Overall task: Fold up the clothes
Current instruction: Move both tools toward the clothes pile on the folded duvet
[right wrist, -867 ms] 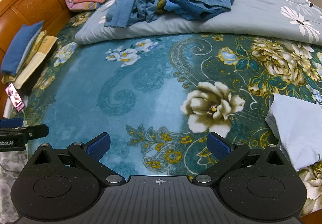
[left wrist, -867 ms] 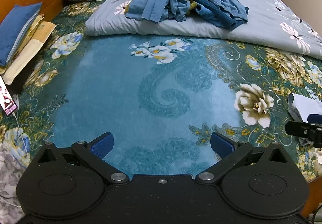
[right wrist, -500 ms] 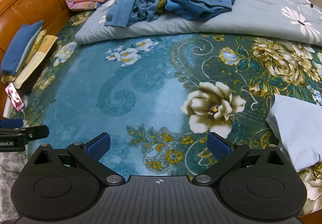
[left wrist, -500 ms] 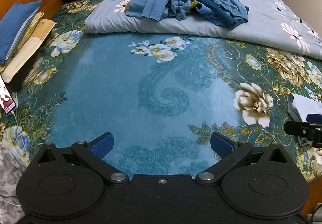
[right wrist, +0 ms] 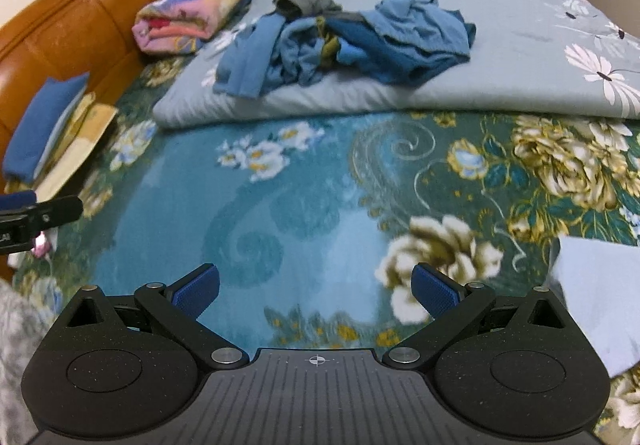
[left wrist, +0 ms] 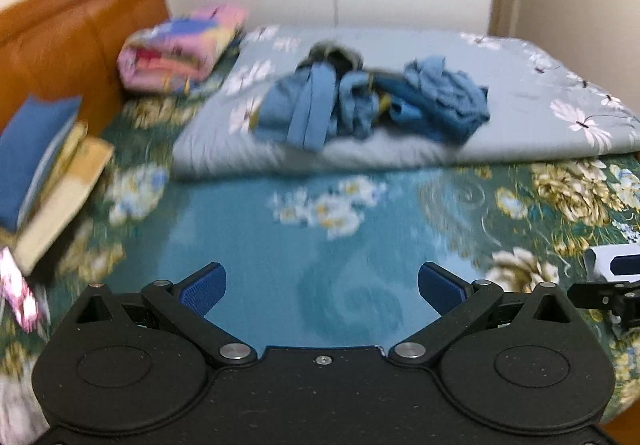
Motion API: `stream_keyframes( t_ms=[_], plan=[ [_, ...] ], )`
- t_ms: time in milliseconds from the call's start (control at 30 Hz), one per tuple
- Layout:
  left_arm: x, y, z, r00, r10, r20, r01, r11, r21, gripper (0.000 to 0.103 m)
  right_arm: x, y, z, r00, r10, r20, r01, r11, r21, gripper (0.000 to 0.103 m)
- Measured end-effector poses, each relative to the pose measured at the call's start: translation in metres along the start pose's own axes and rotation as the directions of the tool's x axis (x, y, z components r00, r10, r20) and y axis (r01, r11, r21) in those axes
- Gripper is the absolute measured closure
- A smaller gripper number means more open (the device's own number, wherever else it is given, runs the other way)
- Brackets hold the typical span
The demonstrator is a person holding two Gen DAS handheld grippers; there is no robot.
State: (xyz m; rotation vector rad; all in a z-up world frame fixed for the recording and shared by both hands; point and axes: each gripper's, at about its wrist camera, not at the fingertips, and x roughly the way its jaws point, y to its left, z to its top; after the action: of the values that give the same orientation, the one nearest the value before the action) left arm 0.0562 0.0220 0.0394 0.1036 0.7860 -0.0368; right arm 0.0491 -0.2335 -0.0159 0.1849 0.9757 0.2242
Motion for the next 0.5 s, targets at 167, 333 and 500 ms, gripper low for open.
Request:
stream_keyframes(
  t_ms=[167, 333, 500],
  plan=[
    [0.037, 0.017, 0.016, 0.999, -0.008, 0.034, 0.005, 0.997, 0.083, 0.002, 0.032, 0.020, 0.022, 0.999, -0.015, -0.038, 0.016, 0.999, 0.032, 0.000],
    [0.084, 0.049, 0.026, 0.998, -0.064, 0.019, 0.061, 0.991, 0.116, 0.002, 0.059, 0.054, 0.068, 0.999, -0.034, -0.004, 0.034, 0.997, 0.070, 0.000],
    [0.136, 0.076, 0.042, 0.992, -0.122, 0.008, 0.121, 0.988, 0.091, 0.002, 0.079, 0.065, 0.111, 0.990, -0.136, 0.025, 0.128, 0.972, 0.198, 0.000]
  ],
)
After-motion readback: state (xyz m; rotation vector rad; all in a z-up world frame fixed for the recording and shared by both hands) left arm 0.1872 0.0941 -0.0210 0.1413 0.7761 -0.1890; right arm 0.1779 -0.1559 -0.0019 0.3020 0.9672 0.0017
